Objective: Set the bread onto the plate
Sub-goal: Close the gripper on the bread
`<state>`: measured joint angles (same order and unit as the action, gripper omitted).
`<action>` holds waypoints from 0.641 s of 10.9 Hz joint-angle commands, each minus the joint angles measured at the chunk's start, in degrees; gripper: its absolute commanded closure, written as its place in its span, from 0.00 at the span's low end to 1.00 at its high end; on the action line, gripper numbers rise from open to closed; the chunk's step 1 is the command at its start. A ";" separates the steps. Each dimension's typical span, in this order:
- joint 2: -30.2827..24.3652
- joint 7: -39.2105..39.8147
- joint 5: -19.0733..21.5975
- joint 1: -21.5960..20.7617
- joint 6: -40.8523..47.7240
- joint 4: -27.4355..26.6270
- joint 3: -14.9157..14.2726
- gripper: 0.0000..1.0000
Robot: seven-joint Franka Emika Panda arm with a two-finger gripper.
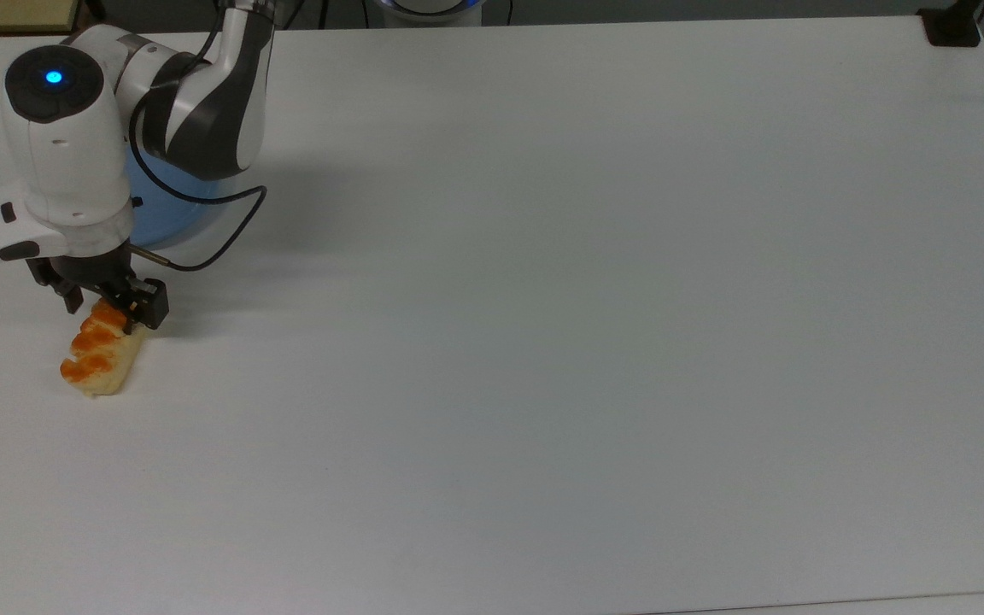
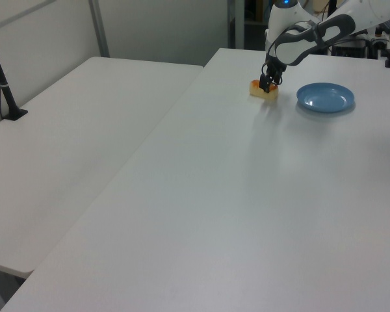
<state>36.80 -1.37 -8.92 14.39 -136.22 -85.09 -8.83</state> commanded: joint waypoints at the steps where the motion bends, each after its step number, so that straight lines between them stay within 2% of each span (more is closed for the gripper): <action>1: 0.65 -2.50 -0.66 -0.33 -1.51 0.36 0.04 0.85; 4: -2.24 -2.24 -0.14 -0.33 -0.90 0.19 0.04 1.00; 6: -6.89 -1.11 -0.14 -0.33 3.90 -1.30 0.13 1.00; 7: -9.87 3.08 -0.05 -0.24 8.81 -2.26 0.13 1.00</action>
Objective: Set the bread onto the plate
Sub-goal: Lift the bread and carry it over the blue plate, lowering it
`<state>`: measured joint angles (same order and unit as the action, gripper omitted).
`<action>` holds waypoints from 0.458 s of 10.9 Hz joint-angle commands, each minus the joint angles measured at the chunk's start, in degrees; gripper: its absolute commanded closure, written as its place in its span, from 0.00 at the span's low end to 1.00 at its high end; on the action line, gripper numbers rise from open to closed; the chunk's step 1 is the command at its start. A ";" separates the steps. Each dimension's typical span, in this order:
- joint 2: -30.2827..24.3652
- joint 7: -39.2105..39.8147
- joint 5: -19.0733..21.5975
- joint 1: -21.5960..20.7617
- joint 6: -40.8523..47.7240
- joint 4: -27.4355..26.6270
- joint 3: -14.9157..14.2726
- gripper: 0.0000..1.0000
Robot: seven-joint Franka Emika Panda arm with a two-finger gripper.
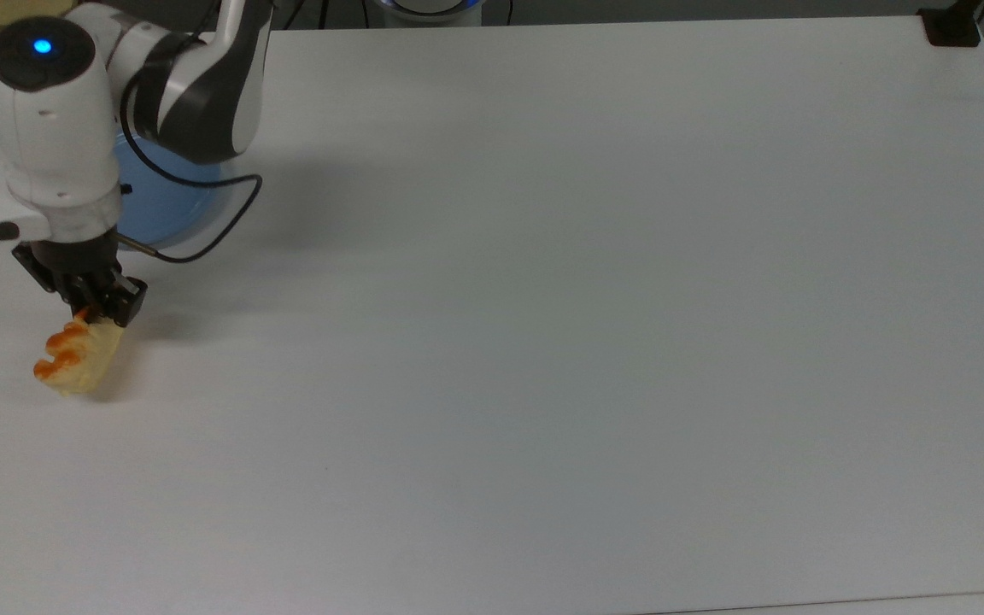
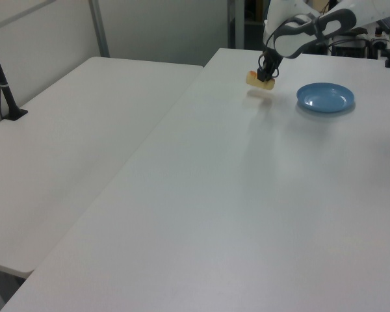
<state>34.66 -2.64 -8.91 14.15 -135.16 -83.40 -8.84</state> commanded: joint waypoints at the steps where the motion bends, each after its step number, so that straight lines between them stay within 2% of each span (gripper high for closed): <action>1: -11.16 9.97 0.38 -0.09 12.85 -6.40 0.14 1.00; 3: -18.72 18.42 0.64 -0.26 18.33 -14.56 0.05 1.00; 5: -21.21 20.82 0.47 -0.26 20.45 -20.20 -0.04 1.00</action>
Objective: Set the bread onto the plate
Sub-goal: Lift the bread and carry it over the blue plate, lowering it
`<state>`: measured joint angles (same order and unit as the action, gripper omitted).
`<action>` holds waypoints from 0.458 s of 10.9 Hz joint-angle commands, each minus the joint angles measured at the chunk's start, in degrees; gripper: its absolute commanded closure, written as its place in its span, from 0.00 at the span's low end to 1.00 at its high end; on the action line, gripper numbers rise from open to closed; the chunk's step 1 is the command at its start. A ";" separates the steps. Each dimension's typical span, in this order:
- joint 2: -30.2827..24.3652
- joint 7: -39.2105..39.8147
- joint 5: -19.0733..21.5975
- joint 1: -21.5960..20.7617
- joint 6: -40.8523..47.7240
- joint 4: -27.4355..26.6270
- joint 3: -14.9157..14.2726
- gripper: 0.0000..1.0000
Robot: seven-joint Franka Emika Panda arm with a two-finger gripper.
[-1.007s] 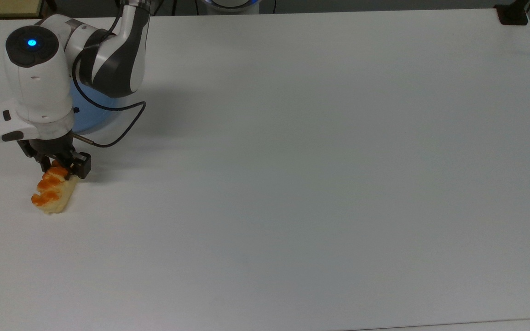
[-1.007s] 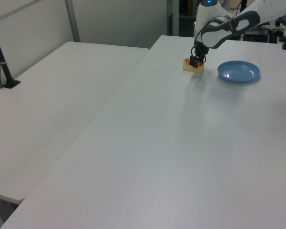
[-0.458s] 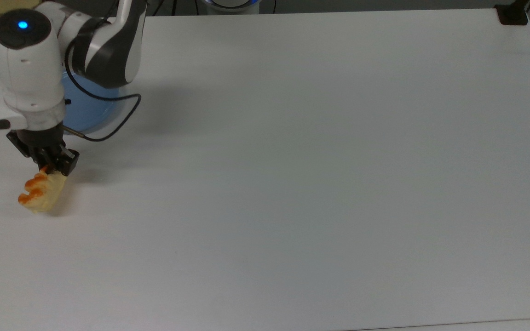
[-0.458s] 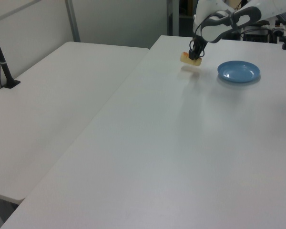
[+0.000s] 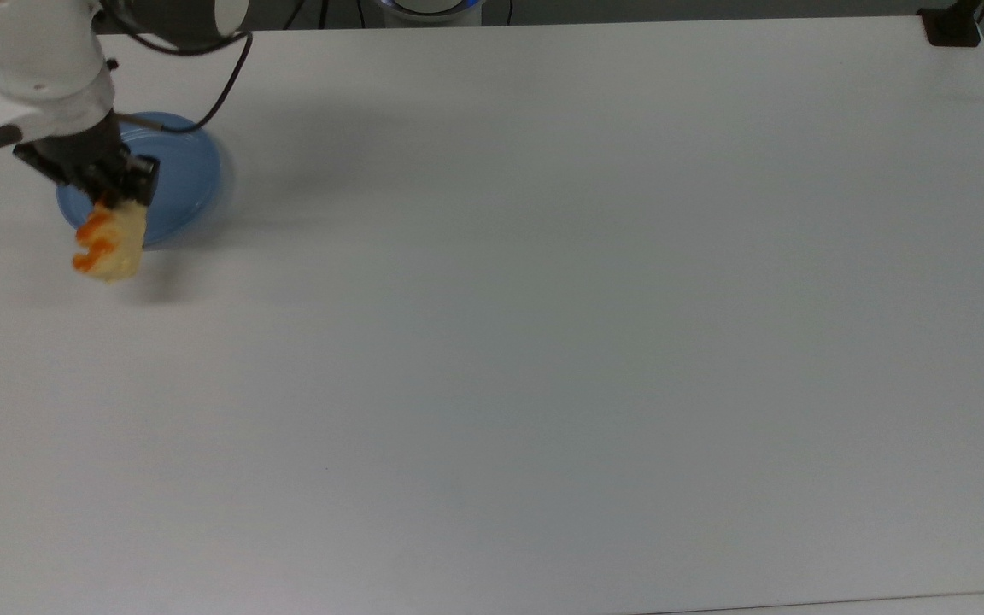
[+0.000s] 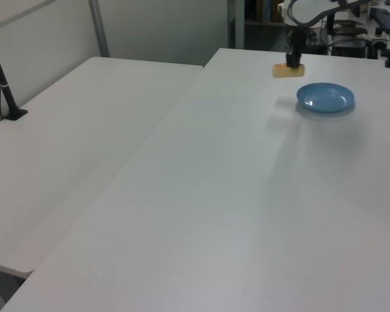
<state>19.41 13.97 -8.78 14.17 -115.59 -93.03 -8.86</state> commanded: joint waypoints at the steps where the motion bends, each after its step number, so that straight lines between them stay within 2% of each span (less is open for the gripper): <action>1: -5.79 4.40 -0.18 -0.20 0.54 -12.34 -0.02 0.99; 2: -5.27 4.40 -0.62 -0.02 0.54 -12.70 -0.02 0.98; 3: -4.74 4.40 -1.93 0.07 0.45 -13.23 -0.11 0.91; 4: -3.69 4.40 -3.16 0.42 0.36 -13.15 -0.37 0.71; 5: -3.33 4.40 -3.52 1.38 0.28 -13.06 -0.37 0.18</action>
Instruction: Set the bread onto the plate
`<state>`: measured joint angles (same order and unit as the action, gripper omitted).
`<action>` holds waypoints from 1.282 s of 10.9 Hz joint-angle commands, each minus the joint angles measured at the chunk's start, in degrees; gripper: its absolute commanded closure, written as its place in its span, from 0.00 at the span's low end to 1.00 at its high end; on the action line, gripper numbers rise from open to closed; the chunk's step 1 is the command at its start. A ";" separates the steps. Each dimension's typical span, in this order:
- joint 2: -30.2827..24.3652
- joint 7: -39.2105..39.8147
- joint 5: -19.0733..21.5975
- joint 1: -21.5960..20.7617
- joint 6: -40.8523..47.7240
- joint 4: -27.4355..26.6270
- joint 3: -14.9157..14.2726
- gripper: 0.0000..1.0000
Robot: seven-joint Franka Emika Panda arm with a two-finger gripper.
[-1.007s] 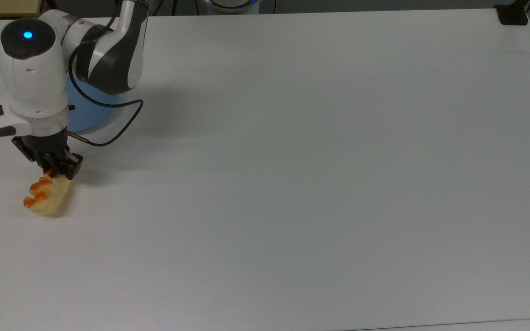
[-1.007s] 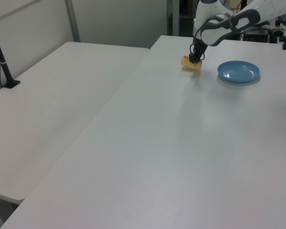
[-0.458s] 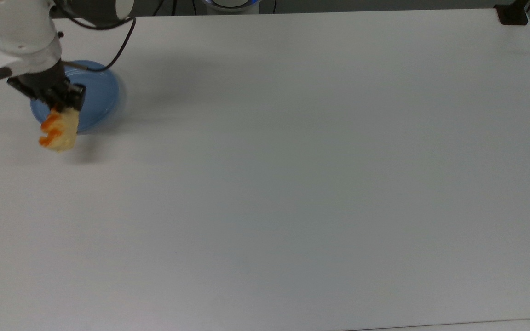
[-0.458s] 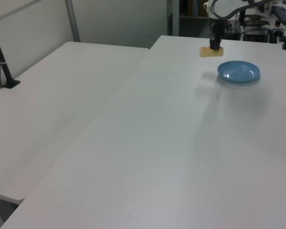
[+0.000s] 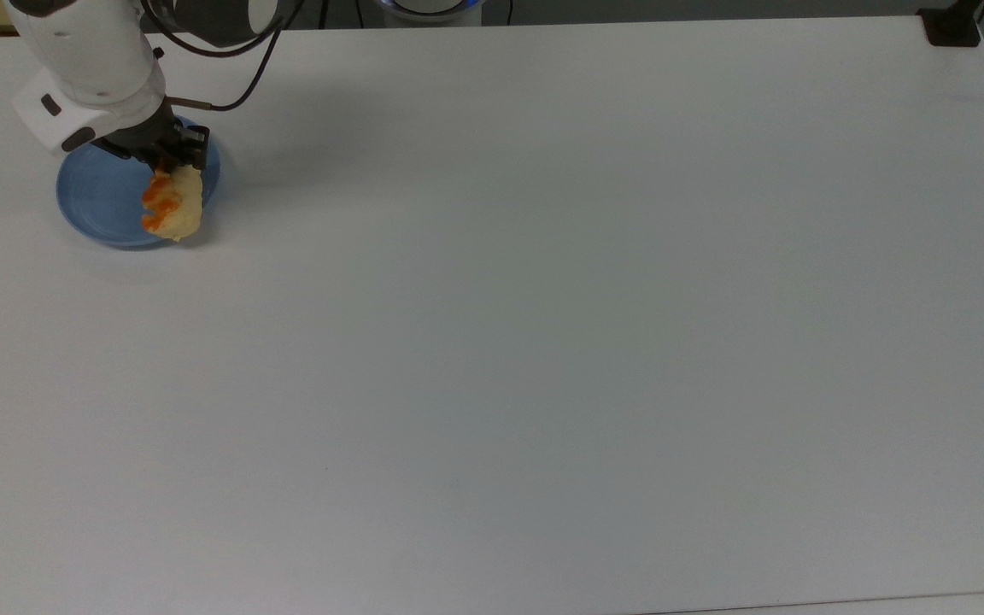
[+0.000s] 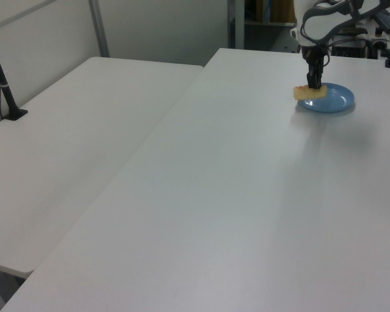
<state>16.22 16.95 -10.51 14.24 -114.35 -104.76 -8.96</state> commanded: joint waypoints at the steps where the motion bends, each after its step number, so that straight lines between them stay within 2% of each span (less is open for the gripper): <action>1: -0.31 1.51 -1.88 1.66 -0.88 -1.23 -0.35 0.00; 4: -2.49 0.37 -1.45 1.31 1.48 0.95 -0.35 0.00; 6: -3.73 -0.42 2.05 -0.08 10.41 8.39 -0.09 0.00; 7: -4.08 -3.30 6.25 -1.14 12.11 11.83 0.09 0.00; 8: -5.65 -8.37 8.03 -2.19 12.22 13.17 0.35 0.00; 10: -8.91 -16.65 8.22 -6.75 13.96 13.53 0.44 0.00; 11: -9.36 -19.38 8.31 -7.82 16.85 15.01 1.48 0.00; 12: -9.36 -20.72 8.31 -7.83 20.27 16.42 4.71 0.00; 14: -10.15 -25.01 8.40 -8.44 24.68 16.78 8.86 0.00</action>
<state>6.98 -3.15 -2.80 6.44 -94.54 -88.77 -3.72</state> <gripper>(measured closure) 0.000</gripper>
